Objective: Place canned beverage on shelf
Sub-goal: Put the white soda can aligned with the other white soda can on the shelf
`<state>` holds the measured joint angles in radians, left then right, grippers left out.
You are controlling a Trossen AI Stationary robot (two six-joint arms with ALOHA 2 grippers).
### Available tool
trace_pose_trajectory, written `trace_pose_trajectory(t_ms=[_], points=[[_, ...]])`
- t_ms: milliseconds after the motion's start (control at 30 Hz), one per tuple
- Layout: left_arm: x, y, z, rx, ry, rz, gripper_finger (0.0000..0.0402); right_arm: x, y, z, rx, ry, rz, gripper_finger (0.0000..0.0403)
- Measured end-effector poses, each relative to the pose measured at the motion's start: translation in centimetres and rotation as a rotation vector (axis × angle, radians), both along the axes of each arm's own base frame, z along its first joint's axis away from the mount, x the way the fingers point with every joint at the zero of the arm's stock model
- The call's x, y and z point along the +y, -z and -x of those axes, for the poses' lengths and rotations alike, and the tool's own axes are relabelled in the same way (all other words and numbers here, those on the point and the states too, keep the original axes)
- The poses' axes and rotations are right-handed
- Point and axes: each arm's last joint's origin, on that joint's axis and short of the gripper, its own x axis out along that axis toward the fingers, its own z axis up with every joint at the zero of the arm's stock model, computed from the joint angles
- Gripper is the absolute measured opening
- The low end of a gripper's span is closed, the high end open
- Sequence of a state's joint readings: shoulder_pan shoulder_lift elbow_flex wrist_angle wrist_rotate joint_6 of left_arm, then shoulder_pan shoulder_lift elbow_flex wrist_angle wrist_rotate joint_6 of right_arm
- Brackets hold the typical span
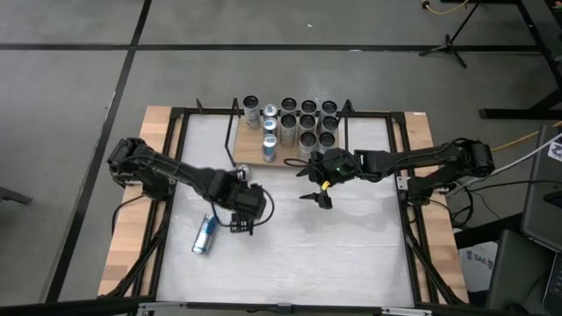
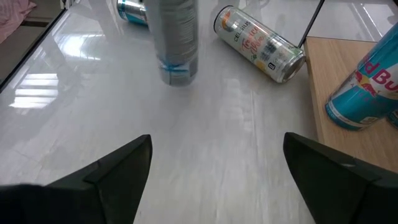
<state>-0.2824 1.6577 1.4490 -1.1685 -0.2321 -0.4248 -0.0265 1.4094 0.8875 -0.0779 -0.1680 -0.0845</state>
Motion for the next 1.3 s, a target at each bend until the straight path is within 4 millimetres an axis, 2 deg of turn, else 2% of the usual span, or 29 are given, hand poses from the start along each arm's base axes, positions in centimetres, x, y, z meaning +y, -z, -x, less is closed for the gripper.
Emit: trace_pose_trajectory(t_ms=[300,500,933,1300], points=[[4.7,-4.0,-0.9,-0.013,0.018,0.007,0.0240,0.0,0.0,0.0,0.002,0.000,0.000,0.0351],[8.4,-5.5,-0.8,-0.006,0.002,-0.022,0.0240,0.0,0.0,0.0,0.002,0.000,0.000,0.0351],[15.9,-5.8,0.3,0.039,-0.074,-0.069,0.0240,0.0,0.0,0.0,0.002,0.000,0.000,0.0351],[22.0,-5.9,1.7,-0.018,-0.252,-0.113,0.0240,0.0,0.0,0.0,0.002,-0.001,0.002,0.0351]])
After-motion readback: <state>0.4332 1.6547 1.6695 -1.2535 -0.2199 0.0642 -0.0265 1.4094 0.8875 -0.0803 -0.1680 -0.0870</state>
